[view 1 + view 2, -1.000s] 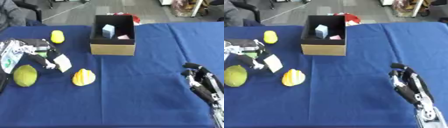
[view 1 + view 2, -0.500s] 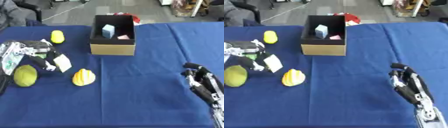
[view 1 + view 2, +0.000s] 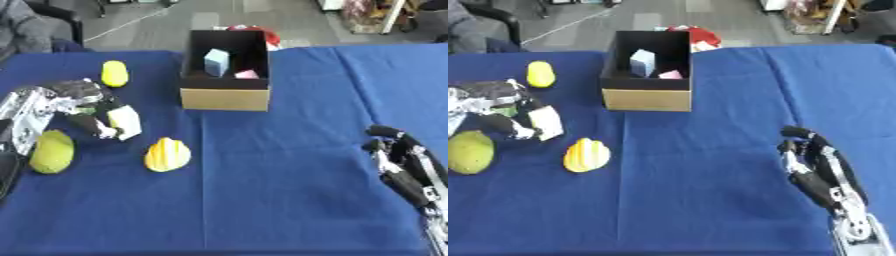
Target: Pick up objects on the table and place them in the box.
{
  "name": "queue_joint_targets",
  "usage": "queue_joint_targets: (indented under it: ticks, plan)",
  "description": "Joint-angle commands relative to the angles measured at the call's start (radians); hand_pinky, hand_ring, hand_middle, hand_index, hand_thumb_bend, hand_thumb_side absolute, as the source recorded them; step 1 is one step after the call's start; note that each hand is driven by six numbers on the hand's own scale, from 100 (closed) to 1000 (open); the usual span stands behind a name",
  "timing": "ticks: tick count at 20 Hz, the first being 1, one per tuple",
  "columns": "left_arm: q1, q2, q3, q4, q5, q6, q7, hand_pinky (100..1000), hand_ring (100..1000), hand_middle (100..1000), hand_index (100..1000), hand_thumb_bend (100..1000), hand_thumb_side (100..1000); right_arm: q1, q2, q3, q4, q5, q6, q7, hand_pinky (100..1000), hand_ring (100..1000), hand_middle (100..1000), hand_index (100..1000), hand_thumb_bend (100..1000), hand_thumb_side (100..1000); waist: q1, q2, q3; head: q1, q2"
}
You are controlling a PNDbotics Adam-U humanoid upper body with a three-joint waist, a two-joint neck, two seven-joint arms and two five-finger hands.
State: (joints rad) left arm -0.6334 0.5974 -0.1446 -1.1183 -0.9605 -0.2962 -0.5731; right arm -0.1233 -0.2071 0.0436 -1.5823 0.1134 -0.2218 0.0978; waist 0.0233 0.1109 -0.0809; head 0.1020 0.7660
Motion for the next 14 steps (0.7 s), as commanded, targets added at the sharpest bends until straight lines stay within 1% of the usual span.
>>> queue_joint_targets:
  ticks: [1, 3, 5, 8, 10, 14]
  plan:
    - [-0.011, 0.023, 0.018, -0.032, 0.016, 0.008, 0.004, 777, 687, 723, 873, 382, 731, -0.012, -0.014, -0.003, -0.018, 0.004, -0.002, 0.0, 758, 665, 744, 802, 100, 387, 0.015, -0.029, 0.001, -0.002, 0.004]
    - [-0.01, 0.021, 0.017, -0.034, 0.016, 0.006, -0.004, 779, 692, 728, 876, 396, 754, -0.012, -0.014, -0.002, -0.018, 0.004, -0.002, 0.0, 758, 665, 744, 802, 100, 385, 0.014, -0.029, 0.0, -0.001, 0.004]
    - [-0.009, 0.019, 0.013, -0.032, 0.01, 0.002, -0.014, 781, 695, 731, 879, 409, 757, -0.012, -0.014, -0.002, -0.017, 0.005, -0.002, 0.0, 758, 665, 744, 802, 100, 385, 0.015, -0.029, -0.001, 0.0, 0.004]
    - [-0.008, 0.011, 0.009, -0.022, -0.012, 0.003, -0.022, 779, 696, 733, 880, 418, 735, -0.013, -0.014, -0.002, -0.018, 0.005, -0.002, 0.0, 758, 665, 744, 802, 100, 386, 0.014, -0.029, -0.001, 0.0, 0.004]
    - [-0.008, 0.001, 0.01, -0.01, -0.033, 0.013, -0.016, 778, 695, 731, 879, 429, 713, -0.012, -0.013, -0.002, -0.018, 0.004, -0.002, 0.001, 758, 665, 744, 802, 100, 384, 0.014, -0.029, -0.002, -0.002, 0.004]
    - [-0.008, -0.029, 0.009, 0.019, -0.074, 0.032, 0.007, 773, 689, 724, 877, 418, 701, -0.013, -0.012, -0.002, -0.018, 0.004, -0.002, 0.001, 758, 665, 744, 802, 100, 394, 0.013, -0.029, -0.004, -0.003, 0.004]
